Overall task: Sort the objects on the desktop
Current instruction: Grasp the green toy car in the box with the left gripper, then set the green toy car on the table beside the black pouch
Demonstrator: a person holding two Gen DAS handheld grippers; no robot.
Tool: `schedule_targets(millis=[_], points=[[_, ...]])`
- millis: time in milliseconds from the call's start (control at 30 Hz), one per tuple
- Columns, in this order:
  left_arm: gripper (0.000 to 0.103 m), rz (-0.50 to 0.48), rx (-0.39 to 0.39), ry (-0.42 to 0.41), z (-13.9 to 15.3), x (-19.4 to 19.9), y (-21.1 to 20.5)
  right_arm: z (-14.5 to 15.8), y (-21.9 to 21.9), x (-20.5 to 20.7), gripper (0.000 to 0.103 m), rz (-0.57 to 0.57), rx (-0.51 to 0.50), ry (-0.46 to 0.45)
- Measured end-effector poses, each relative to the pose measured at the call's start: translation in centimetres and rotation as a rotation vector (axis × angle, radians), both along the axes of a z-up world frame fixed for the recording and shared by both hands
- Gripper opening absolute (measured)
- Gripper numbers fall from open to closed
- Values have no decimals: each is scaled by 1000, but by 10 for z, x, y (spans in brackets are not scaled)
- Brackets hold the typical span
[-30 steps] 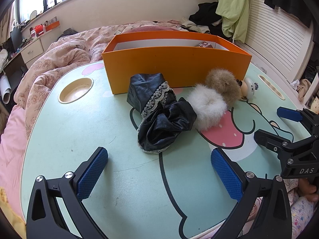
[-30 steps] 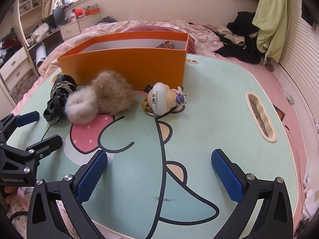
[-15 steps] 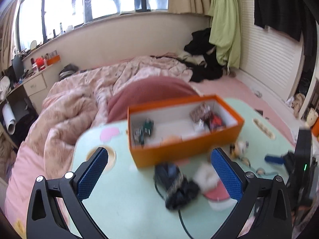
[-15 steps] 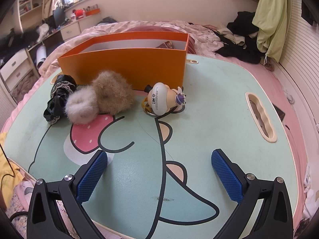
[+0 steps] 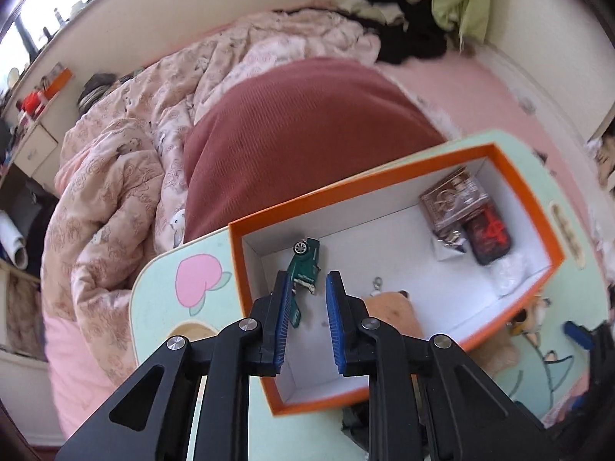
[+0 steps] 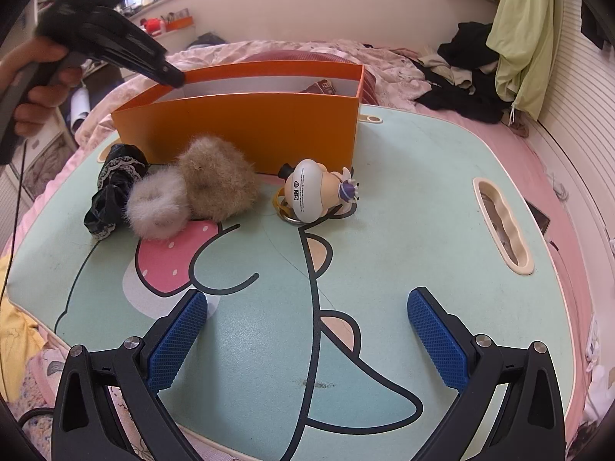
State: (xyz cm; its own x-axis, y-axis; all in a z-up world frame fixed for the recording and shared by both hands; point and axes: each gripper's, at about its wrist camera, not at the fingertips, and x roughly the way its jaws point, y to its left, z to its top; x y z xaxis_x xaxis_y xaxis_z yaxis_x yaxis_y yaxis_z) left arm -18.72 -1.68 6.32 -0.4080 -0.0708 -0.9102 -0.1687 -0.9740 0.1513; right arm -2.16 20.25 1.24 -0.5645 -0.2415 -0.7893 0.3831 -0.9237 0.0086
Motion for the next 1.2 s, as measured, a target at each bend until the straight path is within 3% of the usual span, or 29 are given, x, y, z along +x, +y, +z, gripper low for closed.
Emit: schedule_targets(millis=[100, 367, 500, 567, 633, 733, 800, 933, 1033, 1200], points=[[20, 9, -121, -52, -12, -19, 7, 0, 0, 0, 103, 0, 0, 0], [26, -41, -225, -156, -34, -36, 25, 0, 0, 0, 103, -1, 0, 1], [27, -35, -169, -214, -41, -41, 26, 0, 0, 0, 103, -1, 0, 0], [40, -37, -171, -235, -48, -42, 28, -1, 0, 0, 103, -1, 0, 0], [47, -39, -189, -233, -54, -42, 30, 0, 0, 0, 103, -1, 0, 0], [46, -38, -169, -212, -57, -38, 26, -1, 0, 0, 103, -1, -1, 0], [31, -54, -141, -228, -58, -35, 25, -1, 0, 0, 103, -1, 0, 1], [29, -79, -143, -210, -54, -28, 23, -1, 0, 0, 103, -1, 0, 1], [29, -81, -45, -141, -29, -21, 16, 0, -1, 1, 103, -1, 0, 1], [29, -126, 160, 32, 41, 19, 13, 0, -1, 1, 103, -1, 0, 2]])
